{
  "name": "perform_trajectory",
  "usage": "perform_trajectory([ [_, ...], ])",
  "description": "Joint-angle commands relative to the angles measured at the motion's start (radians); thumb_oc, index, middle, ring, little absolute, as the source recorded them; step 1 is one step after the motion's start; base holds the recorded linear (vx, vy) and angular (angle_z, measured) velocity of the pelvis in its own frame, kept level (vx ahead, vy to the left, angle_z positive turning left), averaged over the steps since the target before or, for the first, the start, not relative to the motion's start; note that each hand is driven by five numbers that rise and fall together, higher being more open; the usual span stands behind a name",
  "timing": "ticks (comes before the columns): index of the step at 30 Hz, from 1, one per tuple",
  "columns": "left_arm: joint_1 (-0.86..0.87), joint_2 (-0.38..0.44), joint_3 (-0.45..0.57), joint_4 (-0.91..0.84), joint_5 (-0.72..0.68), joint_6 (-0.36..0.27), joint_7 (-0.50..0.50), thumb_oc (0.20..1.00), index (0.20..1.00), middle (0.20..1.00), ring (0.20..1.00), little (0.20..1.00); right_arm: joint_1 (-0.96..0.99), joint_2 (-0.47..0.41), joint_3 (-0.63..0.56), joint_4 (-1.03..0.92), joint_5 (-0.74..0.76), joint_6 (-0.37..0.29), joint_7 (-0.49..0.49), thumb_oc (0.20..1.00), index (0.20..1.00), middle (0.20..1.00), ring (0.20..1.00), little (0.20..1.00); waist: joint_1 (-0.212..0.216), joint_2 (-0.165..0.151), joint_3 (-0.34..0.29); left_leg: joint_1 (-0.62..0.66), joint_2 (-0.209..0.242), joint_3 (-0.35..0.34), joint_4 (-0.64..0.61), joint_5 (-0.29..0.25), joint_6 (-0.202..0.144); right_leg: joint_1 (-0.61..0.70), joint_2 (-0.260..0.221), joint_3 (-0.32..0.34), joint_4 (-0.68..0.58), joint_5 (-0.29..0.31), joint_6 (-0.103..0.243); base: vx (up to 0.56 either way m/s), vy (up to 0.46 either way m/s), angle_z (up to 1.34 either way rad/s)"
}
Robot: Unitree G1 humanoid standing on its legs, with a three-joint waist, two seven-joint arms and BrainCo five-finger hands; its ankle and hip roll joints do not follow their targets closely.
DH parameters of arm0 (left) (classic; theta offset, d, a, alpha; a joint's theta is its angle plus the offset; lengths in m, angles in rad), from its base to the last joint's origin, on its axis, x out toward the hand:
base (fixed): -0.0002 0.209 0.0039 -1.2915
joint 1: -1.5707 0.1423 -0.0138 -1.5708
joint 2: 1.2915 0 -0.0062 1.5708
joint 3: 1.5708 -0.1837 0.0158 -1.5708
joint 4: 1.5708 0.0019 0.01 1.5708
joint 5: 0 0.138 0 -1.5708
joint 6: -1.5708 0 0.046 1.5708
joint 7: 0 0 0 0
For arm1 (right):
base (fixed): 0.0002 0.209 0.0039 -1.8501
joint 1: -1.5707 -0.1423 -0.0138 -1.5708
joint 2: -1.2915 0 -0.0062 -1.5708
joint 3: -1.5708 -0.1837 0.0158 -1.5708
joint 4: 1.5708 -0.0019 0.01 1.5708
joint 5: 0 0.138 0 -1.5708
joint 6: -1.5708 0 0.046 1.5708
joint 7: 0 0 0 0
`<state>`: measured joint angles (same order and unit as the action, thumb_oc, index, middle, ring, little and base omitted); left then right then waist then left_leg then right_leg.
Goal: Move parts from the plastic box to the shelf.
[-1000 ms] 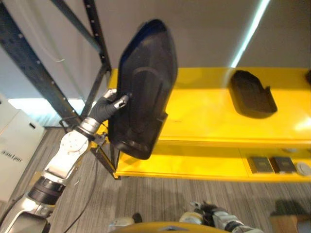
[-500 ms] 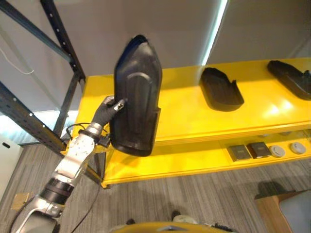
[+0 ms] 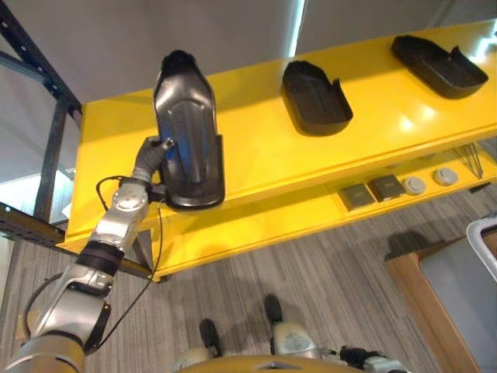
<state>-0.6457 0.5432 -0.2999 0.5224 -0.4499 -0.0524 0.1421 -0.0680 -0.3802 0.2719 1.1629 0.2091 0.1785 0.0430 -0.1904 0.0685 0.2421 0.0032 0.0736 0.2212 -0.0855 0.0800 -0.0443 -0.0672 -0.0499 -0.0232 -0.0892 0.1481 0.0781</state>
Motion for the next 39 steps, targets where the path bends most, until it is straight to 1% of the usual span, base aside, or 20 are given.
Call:
perform_trajectory([
  [1, -0.177, 0.095, 0.01, 0.065, -0.014, -0.017, 0.049, 0.2, 0.2, 0.2, 0.2, 0.2, -0.019, -0.013, 0.038, 0.01, 0.027, 0.005, 0.003, 1.0, 1.0, 1.0, 1.0, 1.0, -0.012, -0.03, 0.039, 0.014, -0.062, -0.011, -0.002, -0.09, 0.039, 0.012, 0.028, 0.05, 0.011, -0.063, 0.011, 0.01, 0.006, -0.16],
  [2, -0.183, 0.099, 0.007, 0.074, -0.018, -0.01, 0.046, 0.2, 0.2, 0.2, 0.2, 0.2, -0.02, -0.013, 0.039, 0.01, 0.026, 0.005, 0.004, 1.0, 1.0, 1.0, 1.0, 1.0, -0.014, -0.029, 0.042, 0.012, -0.061, -0.011, -0.002, -0.089, 0.038, 0.01, 0.028, 0.051, 0.011, -0.062, 0.011, -0.04, 0.008, -0.15],
  [3, -0.239, 0.12, -0.017, 0.148, -0.033, 0.021, 0.058, 0.2, 0.2, 0.2, 0.2, 0.2, -0.038, -0.019, 0.057, 0.004, 0.04, 0.002, 0.005, 1.0, 1.0, 1.0, 1.0, 1.0, -0.019, -0.027, 0.069, -0.006, -0.059, -0.014, -0.002, -0.08, 0.033, -0.007, 0.03, 0.052, 0.011, -0.061, 0.007, -0.09, 0.011, -0.12],
  [5, -0.278, 0.137, -0.035, 0.211, -0.029, 0.037, 0.062, 0.2, 0.2, 0.2, 0.2, 0.2, -0.052, -0.025, 0.072, -0.003, 0.052, 0.003, 0.005, 1.0, 1.0, 1.0, 1.0, 1.0, -0.024, -0.025, 0.098, -0.021, -0.057, -0.019, -0.002, -0.071, 0.03, -0.021, 0.033, 0.054, 0.014, -0.062, 0.003, -0.07, 0.017, -0.09],
  [8, -0.293, 0.145, -0.044, 0.23, -0.014, 0.051, 0.058, 0.2, 0.2, 0.2, 0.2, 0.2, -0.058, -0.026, 0.076, -0.002, 0.056, 0.001, 0.004, 1.0, 1.0, 1.0, 1.0, 1.0, -0.023, -0.025, 0.111, -0.026, -0.057, -0.022, -0.002, -0.068, 0.029, -0.026, 0.033, 0.055, 0.016, -0.062, 0.0, -0.01, 0.011, -0.07],
  [9, -0.305, 0.156, -0.053, 0.242, -0.021, 0.077, 0.068, 0.2, 0.2, 0.2, 0.2, 0.2, -0.066, -0.029, 0.08, -0.005, 0.068, 0.005, 0.004, 1.0, 1.0, 1.0, 1.0, 1.0, -0.023, -0.026, 0.125, -0.033, -0.057, -0.027, -0.002, -0.064, 0.029, -0.031, 0.034, 0.056, 0.017, -0.062, -0.002, 0.0, 0.0, 0.0],
  [12, -0.328, 0.171, -0.057, 0.271, -0.055, 0.096, 0.073, 0.2, 0.2, 0.2, 0.2, 0.2, -0.076, -0.035, 0.089, -0.005, 0.085, 0.003, 0.01, 1.0, 1.0, 1.0, 1.0, 1.0, -0.023, -0.026, 0.142, -0.046, -0.057, -0.031, -0.002, -0.058, 0.026, -0.041, 0.035, 0.057, 0.019, -0.062, -0.005, 0.0, 0.0, 0.0],
  [13, -0.341, 0.176, -0.058, 0.28, -0.06, 0.113, 0.078, 0.2, 0.2, 0.2, 0.2, 0.2, -0.08, -0.035, 0.092, -0.002, 0.096, -0.005, 0.011, 1.0, 1.0, 1.0, 1.0, 1.0, -0.023, -0.026, 0.152, -0.053, -0.058, -0.034, -0.002, -0.055, 0.026, -0.047, 0.035, 0.058, 0.019, -0.062, -0.007, 0.0, 0.0, 0.0],
  [19, -0.372, 0.184, -0.068, 0.303, -0.048, 0.147, 0.09, 0.2, 0.2, 0.2, 0.2, 0.2, -0.092, -0.032, 0.104, -0.017, 0.117, -0.005, 0.009, 1.0, 1.0, 1.0, 1.0, 1.0, -0.02, -0.028, 0.173, -0.065, -0.058, -0.039, -0.002, -0.051, 0.024, -0.059, 0.033, 0.052, 0.02, -0.061, -0.008, -0.01, 0.001, 0.0],
  [20, -0.384, 0.187, -0.073, 0.314, -0.045, 0.159, 0.108, 0.2, 0.2, 0.2, 0.2, 0.2, -0.097, -0.031, 0.109, -0.02, 0.13, -0.007, 0.008, 1.0, 1.0, 1.0, 1.0, 1.0, -0.019, -0.028, 0.18, -0.069, -0.058, -0.04, -0.002, -0.05, 0.024, -0.062, 0.032, 0.05, 0.021, -0.061, -0.008, 0.0, 0.0, 0.0],
  [22, -0.387, 0.189, -0.074, 0.316, -0.037, 0.161, 0.1, 0.2, 0.2, 0.2, 0.2, 0.2, -0.097, -0.031, 0.111, -0.021, 0.136, -0.007, 0.009, 1.0, 1.0, 1.0, 1.0, 1.0, -0.019, -0.027, 0.181, -0.07, -0.058, -0.04, -0.002, -0.049, 0.024, -0.063, 0.032, 0.049, 0.021, -0.062, -0.009, 0.0, 0.0, 0.0],
  [24, -0.388, 0.193, -0.084, 0.32, -0.013, 0.189, 0.058, 0.589, 0.589, 0.589, 0.589, 0.589, -0.102, -0.031, 0.113, -0.028, 0.13, 0.003, 0.01, 1.0, 1.0, 1.0, 1.0, 1.0, -0.018, -0.025, 0.185, -0.071, -0.058, -0.039, -0.002, -0.047, 0.022, -0.062, 0.031, 0.047, 0.021, -0.062, -0.01, 0.0, 0.0, 0.0],
  [25, -0.382, 0.196, -0.09, 0.317, 0.008, 0.199, 0.046, 1.0, 1.0, 1.0, 1.0, 1.0, -0.102, -0.033, 0.112, -0.031, 0.131, 0.006, 0.012, 1.0, 1.0, 1.0, 1.0, 1.0, -0.017, -0.024, 0.187, -0.069, -0.058, -0.039, -0.002, -0.046, 0.022, -0.061, 0.03, 0.045, 0.022, -0.062, -0.01, 0.0, 0.0, 0.0],
  [28, -0.386, 0.205, -0.105, 0.316, 0.036, 0.206, 0.034, 1.0, 1.0, 1.0, 1.0, 1.0, -0.101, -0.036, 0.111, -0.023, 0.134, -0.003, 0.017, 1.0, 1.0, 1.0, 1.0, 1.0, -0.016, -0.019, 0.188, -0.067, -0.058, -0.039, -0.002, -0.044, 0.021, -0.057, 0.029, 0.042, 0.023, -0.064, -0.01, 0.0, 0.0, 0.0],
  [31, -0.397, 0.215, -0.122, 0.314, 0.084, 0.233, 0.025, 1.0, 1.0, 1.0, 1.0, 1.0, -0.102, -0.039, 0.11, -0.024, 0.132, -0.001, 0.021, 1.0, 1.0, 1.0, 1.0, 1.0, -0.016, -0.016, 0.186, -0.064, -0.059, -0.04, -0.002, -0.044, 0.02, -0.053, 0.028, 0.04, 0.021, -0.064, -0.01, 0.0, 0.0, 0.0],
  [32, -0.401, 0.224, -0.132, 0.313, 0.107, 0.253, 0.019, 1.0, 1.0, 1.0, 1.0, 1.0, -0.102, -0.041, 0.109, -0.026, 0.136, 0.001, 0.024, 1.0, 1.0, 1.0, 1.0, 1.0, -0.015, -0.015, 0.184, -0.06, -0.059, -0.04, -0.002, -0.043, 0.02, -0.048, 0.028, 0.038, 0.021, -0.064, -0.01, 0.0, 0.0, 0.0],
  [33, -0.401, 0.224, -0.132, 0.313, 0.107, 0.253, 0.019, 1.0, 1.0, 1.0, 1.0, 1.0, -0.102, -0.041, 0.109, -0.026, 0.136, 0.001, 0.024, 1.0, 1.0, 1.0, 1.0, 1.0, -0.015, -0.015, 0.184, -0.06, -0.059, -0.04, -0.002, -0.043, 0.02, -0.048, 0.028, 0.038, 0.021, -0.064, -0.01, 0.0, 0.0, 0.0],
  [34, -0.404, 0.231, -0.139, 0.314, 0.13, 0.269, 0.027, 1.0, 1.0, 1.0, 1.0, 1.0, -0.1, -0.041, 0.109, -0.027, 0.143, 0.003, 0.023, 1.0, 1.0, 1.0, 1.0, 1.0, -0.015, -0.015, 0.183, -0.057, -0.06, -0.041, -0.002, -0.043, 0.02, -0.044, 0.027, 0.036, 0.02, -0.065, -0.01, 0.0, 0.0, 0.0],
  [36, -0.404, 0.242, -0.142, 0.322, 0.115, 0.306, 0.06, 1.0, 1.0, 1.0, 1.0, 1.0, -0.096, -0.042, 0.108, -0.026, 0.152, 0.009, 0.025, 1.0, 1.0, 1.0, 1.0, 1.0, -0.013, -0.015, 0.178, -0.05, -0.059, -0.041, -0.002, -0.043, 0.019, -0.036, 0.026, 0.032, 0.019, -0.066, -0.008, 0.0, 0.0, 0.0],
  [39, -0.395, 0.245, -0.13, 0.337, 0.09, 0.312, 0.093, 1.0, 1.0, 1.0, 1.0, 1.0, -0.09, -0.038, 0.107, -0.014, 0.157, 0.016, 0.034, 1.0, 1.0, 1.0, 1.0, 1.0, -0.011, -0.015, 0.171, -0.043, -0.06, -0.042, -0.002, -0.043, 0.019, -0.027, 0.026, 0.029, 0.018, -0.068, -0.008, 0.01, -0.024, -0.01],
])
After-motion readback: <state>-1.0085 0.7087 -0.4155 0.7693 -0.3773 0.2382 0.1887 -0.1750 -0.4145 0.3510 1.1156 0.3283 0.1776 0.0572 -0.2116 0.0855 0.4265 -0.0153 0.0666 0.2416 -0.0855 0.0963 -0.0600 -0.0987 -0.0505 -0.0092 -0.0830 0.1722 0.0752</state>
